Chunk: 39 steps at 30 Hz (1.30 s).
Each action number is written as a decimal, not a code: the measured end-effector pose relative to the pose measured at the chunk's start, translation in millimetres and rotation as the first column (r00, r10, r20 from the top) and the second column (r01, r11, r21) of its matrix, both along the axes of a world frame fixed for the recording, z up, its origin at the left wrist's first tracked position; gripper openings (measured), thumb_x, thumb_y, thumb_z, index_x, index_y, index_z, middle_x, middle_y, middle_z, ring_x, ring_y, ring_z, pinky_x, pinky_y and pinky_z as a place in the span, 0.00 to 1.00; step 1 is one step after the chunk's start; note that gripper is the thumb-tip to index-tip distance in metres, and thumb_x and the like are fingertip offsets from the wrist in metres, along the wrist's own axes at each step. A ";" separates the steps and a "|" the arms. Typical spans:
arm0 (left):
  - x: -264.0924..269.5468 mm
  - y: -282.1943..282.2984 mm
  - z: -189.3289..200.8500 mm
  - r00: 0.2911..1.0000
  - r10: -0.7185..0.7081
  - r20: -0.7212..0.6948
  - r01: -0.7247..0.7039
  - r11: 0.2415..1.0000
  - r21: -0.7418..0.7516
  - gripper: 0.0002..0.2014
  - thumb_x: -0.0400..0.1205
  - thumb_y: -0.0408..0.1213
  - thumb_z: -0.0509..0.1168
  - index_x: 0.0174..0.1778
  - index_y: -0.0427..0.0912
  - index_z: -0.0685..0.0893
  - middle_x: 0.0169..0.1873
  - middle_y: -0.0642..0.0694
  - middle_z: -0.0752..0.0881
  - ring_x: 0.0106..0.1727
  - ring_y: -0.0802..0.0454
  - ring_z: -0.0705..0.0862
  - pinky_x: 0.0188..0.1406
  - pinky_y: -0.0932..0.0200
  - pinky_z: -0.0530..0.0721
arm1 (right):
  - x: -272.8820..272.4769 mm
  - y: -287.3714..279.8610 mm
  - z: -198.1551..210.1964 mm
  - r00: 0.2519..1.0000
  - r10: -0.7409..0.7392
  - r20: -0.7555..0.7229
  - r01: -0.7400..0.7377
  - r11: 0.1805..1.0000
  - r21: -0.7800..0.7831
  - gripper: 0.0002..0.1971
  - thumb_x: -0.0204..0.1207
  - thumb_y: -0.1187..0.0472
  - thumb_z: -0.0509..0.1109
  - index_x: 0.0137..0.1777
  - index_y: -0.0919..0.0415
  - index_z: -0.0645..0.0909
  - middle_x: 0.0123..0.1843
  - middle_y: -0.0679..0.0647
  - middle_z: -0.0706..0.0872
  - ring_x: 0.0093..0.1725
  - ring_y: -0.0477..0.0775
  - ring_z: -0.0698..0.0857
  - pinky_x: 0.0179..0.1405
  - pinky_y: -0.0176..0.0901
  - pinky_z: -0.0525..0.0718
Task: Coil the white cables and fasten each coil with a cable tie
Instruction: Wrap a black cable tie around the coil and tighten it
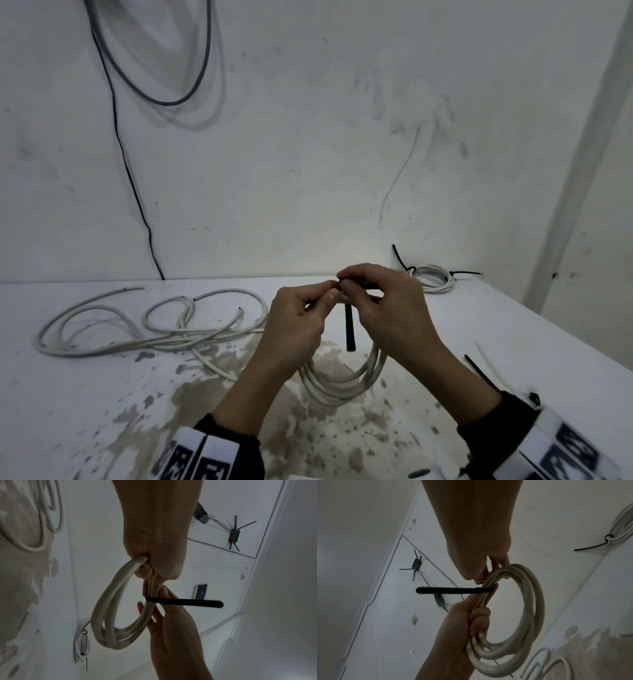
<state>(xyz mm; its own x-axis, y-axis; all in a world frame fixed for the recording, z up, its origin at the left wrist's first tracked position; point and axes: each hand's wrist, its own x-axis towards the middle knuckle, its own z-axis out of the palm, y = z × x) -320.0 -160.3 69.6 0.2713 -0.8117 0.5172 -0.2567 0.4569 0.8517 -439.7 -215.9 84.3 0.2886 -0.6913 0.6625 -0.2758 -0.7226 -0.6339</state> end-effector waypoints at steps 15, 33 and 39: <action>7.4 -8.1 -8.1 0.978 -0.051 -0.201 0.080 0.987 0.139 0.12 0.84 0.29 0.60 0.55 0.40 0.87 0.10 0.57 0.65 0.14 0.60 0.56 0.15 0.69 0.57 | -8.3 -5.2 15.9 0.982 -0.005 -0.191 0.036 0.986 0.160 0.06 0.75 0.59 0.70 0.39 0.53 0.89 0.38 0.43 0.89 0.42 0.36 0.85 0.37 0.15 0.74; 10.0 -10.9 -6.1 0.969 0.035 -0.244 0.012 0.982 0.188 0.10 0.83 0.29 0.62 0.48 0.38 0.90 0.09 0.57 0.64 0.14 0.59 0.56 0.14 0.70 0.57 | -15.0 3.2 2.9 0.995 0.068 -0.076 -0.061 0.994 0.095 0.19 0.73 0.71 0.68 0.60 0.50 0.85 0.60 0.42 0.85 0.66 0.40 0.79 0.68 0.32 0.72; 16.0 -10.8 -1.8 0.925 0.093 -0.368 -0.043 0.989 0.142 0.08 0.81 0.27 0.64 0.46 0.35 0.90 0.13 0.51 0.66 0.14 0.58 0.58 0.14 0.69 0.58 | -3.9 32.2 6.6 0.912 0.353 0.206 -0.389 0.906 0.168 0.07 0.65 0.56 0.76 0.42 0.48 0.91 0.43 0.44 0.93 0.61 0.38 0.83 0.59 0.32 0.80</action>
<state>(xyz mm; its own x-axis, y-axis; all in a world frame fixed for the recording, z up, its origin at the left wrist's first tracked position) -304.0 -171.1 67.7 0.4811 -0.8371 0.2604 0.0640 0.3298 0.9419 -443.6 -183.7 91.0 0.4476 -0.6791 0.5818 0.1101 -0.6038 -0.7895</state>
